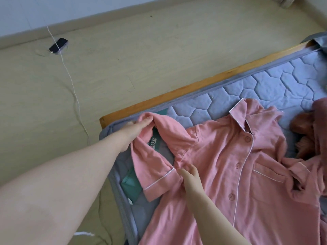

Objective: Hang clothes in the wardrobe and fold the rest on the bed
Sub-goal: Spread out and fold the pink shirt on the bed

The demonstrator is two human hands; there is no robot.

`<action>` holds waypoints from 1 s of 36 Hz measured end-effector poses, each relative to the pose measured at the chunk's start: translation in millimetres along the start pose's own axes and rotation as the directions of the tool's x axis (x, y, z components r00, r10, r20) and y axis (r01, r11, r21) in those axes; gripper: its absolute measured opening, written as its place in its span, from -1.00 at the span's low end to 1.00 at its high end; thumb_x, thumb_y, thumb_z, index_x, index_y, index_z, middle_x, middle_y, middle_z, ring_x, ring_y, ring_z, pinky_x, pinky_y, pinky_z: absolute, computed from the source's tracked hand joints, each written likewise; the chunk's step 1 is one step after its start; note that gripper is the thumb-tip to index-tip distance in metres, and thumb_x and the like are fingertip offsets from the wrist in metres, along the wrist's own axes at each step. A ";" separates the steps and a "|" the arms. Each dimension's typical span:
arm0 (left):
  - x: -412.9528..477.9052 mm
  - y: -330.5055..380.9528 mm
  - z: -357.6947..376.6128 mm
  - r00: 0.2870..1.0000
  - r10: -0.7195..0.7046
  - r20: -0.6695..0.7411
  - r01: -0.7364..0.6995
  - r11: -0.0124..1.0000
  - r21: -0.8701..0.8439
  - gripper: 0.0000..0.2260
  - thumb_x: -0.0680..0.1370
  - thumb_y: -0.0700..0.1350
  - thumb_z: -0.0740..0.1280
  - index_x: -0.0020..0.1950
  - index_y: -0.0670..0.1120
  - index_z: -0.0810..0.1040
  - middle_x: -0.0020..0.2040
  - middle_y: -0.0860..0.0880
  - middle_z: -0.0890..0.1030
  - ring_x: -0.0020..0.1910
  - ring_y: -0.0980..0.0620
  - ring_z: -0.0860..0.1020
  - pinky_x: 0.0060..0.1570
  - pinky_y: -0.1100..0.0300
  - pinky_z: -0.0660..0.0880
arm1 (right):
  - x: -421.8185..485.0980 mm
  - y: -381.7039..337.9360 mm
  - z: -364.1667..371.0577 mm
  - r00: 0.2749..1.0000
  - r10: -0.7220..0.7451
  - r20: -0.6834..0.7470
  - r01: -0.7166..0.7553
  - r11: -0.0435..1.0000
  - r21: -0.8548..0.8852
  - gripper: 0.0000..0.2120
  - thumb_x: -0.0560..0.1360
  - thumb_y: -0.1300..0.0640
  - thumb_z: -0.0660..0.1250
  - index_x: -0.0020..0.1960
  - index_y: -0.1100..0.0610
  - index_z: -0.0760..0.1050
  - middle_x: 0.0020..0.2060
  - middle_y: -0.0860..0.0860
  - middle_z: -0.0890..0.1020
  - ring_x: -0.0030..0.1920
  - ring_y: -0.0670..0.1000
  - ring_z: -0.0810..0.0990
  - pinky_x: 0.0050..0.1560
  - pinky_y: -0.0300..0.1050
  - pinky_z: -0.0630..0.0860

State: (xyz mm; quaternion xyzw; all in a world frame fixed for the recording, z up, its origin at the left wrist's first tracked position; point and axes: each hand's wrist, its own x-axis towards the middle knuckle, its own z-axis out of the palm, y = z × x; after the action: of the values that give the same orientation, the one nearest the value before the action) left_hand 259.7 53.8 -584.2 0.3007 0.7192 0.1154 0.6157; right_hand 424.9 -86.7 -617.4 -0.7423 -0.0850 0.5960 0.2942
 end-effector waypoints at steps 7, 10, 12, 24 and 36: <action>6.5 7.5 -18.6 0.990 0.128 -0.057 -0.135 0.983 -0.127 -0.83 0.56 -0.10 0.31 0.11 -0.11 0.56 -0.02 -0.09 0.61 -0.16 0.03 0.59 -0.03 0.21 0.49 | 4.5 -31.7 -1.9 0.956 -0.243 -0.165 0.208 0.957 -0.202 -0.56 0.50 0.19 0.27 0.36 0.04 0.33 0.04 0.00 0.48 0.05 0.04 0.49 -0.02 -0.19 0.33; 6.2 18.3 -39.0 0.940 0.313 -0.138 -0.328 0.939 -0.100 -0.79 0.52 -0.33 0.28 -0.15 -0.02 0.53 -0.25 -0.05 0.55 -0.49 0.18 0.54 -0.40 0.35 0.48 | 7.1 -48.4 6.5 0.910 -0.354 -0.217 0.275 0.905 -0.323 -0.60 0.48 0.23 0.23 0.30 0.02 0.40 0.07 0.06 0.52 0.04 0.09 0.53 -0.03 -0.18 0.35; 10.3 23.1 -51.7 0.846 0.471 -0.250 -0.461 0.882 0.099 -0.74 0.47 -0.35 0.30 -0.20 0.03 0.49 -0.23 0.00 0.56 -0.28 0.09 0.58 -0.25 0.28 0.48 | 9.7 -61.2 11.7 0.886 -0.409 -0.217 0.303 0.866 -0.398 -0.60 0.47 0.26 0.20 0.27 0.02 0.42 0.09 0.10 0.52 -0.04 0.08 0.52 -0.06 -0.16 0.38; 28.9 -5.3 -91.5 0.988 -0.005 -0.156 0.073 0.898 0.435 -0.51 0.36 -0.09 0.51 0.24 -0.18 0.49 0.19 -0.16 0.54 0.16 -0.13 0.52 0.04 0.17 0.43 | 25.6 -80.5 49.3 0.933 -0.355 -0.066 0.281 0.829 -0.483 -0.64 0.50 0.24 0.18 0.28 0.09 0.38 -0.05 0.08 0.56 -0.33 -0.03 0.48 -0.25 -0.19 0.40; 18.8 10.0 -119.8 0.999 0.041 -0.015 -0.043 0.951 -0.307 -0.75 0.59 -0.30 0.17 -0.23 -0.04 0.43 -0.54 0.07 0.54 -0.52 0.17 0.52 -0.44 0.32 0.45 | 20.3 -59.0 55.1 0.955 -0.273 -0.118 0.186 0.858 -0.478 -0.64 0.47 0.24 0.23 0.26 0.14 0.39 -0.03 0.05 0.51 -0.03 0.16 0.59 -0.11 -0.14 0.42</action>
State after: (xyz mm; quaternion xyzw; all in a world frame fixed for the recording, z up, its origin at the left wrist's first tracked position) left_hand 147.0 96.9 -568.4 0.2161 0.6884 0.2402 0.6494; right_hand 392.2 -10.6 -609.0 -0.8265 -0.2853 0.4487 0.1850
